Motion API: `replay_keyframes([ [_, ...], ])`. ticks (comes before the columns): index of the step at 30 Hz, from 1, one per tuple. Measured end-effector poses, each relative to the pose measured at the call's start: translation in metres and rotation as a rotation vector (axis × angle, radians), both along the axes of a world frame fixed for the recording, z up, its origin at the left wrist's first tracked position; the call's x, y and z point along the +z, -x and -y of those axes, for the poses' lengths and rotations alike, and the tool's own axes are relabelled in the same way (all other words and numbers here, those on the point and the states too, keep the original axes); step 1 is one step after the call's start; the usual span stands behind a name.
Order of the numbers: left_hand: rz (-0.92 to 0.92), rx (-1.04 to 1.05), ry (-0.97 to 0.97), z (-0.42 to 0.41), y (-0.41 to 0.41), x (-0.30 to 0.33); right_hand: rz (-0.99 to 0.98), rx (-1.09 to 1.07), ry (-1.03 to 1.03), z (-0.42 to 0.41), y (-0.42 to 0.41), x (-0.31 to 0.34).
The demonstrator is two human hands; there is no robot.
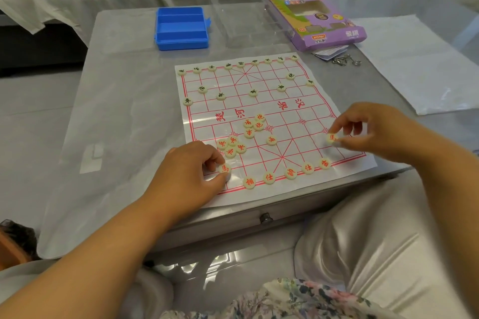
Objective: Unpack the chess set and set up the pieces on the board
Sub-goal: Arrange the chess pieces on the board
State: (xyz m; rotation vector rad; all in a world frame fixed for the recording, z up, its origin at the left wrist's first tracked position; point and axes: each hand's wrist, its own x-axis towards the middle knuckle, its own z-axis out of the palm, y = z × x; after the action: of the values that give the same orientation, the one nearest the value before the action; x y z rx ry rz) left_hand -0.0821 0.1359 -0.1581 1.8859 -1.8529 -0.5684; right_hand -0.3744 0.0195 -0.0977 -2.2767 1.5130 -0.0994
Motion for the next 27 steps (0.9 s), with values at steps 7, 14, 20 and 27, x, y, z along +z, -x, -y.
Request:
replay_keyframes([
  [7,0.003,0.008,0.020,-0.002,0.002,0.000,0.011,-0.001,-0.001,-0.005,0.018,-0.016],
  [14,-0.009,0.024,0.049,-0.005,0.002,-0.004,0.026,0.001,-0.021,-0.006,0.022,-0.022],
  [20,-0.036,0.033,0.067,-0.005,0.002,-0.005,0.027,-0.008,-0.053,-0.007,0.025,-0.026],
  [27,-0.040,0.044,0.078,-0.006,0.002,-0.006,0.003,-0.008,-0.044,-0.008,0.027,-0.026],
])
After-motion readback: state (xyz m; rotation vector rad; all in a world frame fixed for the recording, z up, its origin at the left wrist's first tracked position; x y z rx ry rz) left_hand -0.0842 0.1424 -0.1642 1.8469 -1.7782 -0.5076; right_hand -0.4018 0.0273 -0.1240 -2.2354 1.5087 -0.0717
